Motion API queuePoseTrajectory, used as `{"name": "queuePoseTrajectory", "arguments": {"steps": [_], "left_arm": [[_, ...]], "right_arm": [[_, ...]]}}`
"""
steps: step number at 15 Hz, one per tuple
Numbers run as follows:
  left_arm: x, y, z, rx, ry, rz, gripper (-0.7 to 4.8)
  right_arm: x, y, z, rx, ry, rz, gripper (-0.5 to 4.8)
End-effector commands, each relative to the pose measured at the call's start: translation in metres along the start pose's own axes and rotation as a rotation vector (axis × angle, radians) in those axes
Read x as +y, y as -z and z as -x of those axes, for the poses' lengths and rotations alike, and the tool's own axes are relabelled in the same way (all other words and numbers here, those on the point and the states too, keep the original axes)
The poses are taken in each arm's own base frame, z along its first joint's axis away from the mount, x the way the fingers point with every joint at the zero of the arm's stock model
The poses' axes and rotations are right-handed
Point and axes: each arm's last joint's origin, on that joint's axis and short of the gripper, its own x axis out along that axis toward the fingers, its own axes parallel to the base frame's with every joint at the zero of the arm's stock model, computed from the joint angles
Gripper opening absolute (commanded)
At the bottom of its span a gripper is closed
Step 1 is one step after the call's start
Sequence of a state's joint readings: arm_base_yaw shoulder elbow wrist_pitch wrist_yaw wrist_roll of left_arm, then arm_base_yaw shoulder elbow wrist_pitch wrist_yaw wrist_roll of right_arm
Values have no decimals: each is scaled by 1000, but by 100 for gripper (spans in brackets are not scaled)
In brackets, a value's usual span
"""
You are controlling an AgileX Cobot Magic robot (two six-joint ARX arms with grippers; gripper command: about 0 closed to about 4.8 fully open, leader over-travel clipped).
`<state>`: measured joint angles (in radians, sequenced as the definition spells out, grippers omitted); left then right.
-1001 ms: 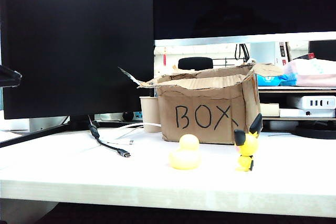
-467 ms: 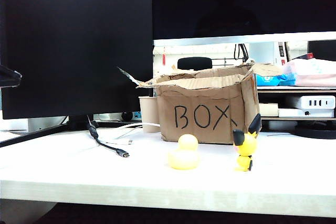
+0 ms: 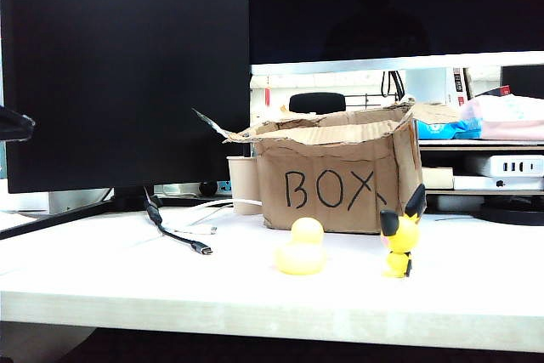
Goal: Put the doll that is least similar in color compared to the others into the paper box.
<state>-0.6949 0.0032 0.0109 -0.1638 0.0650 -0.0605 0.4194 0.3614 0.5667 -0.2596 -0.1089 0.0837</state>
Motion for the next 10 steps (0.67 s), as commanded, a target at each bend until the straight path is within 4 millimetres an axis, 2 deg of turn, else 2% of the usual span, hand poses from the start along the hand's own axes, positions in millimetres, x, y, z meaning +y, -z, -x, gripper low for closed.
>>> {"name": "queuePoseTrajectory", "arguments": {"steps": [1,5,8,10], "left_arm": [[10,1,1,7,-103,18,-5],[38,1,10,-15,-409,68,-5],[48,1,15,-22,-520,86,-5],[48,1,15,-23,-521,87,-5]], "right_arm": [[1,2,12,-76,-5,5,-1],[2,2,23,-109,-8,-5,-1],[2,2,24,-107,-9,-9,-1],[2,3,23,-105,-8,-9,-1]]}}
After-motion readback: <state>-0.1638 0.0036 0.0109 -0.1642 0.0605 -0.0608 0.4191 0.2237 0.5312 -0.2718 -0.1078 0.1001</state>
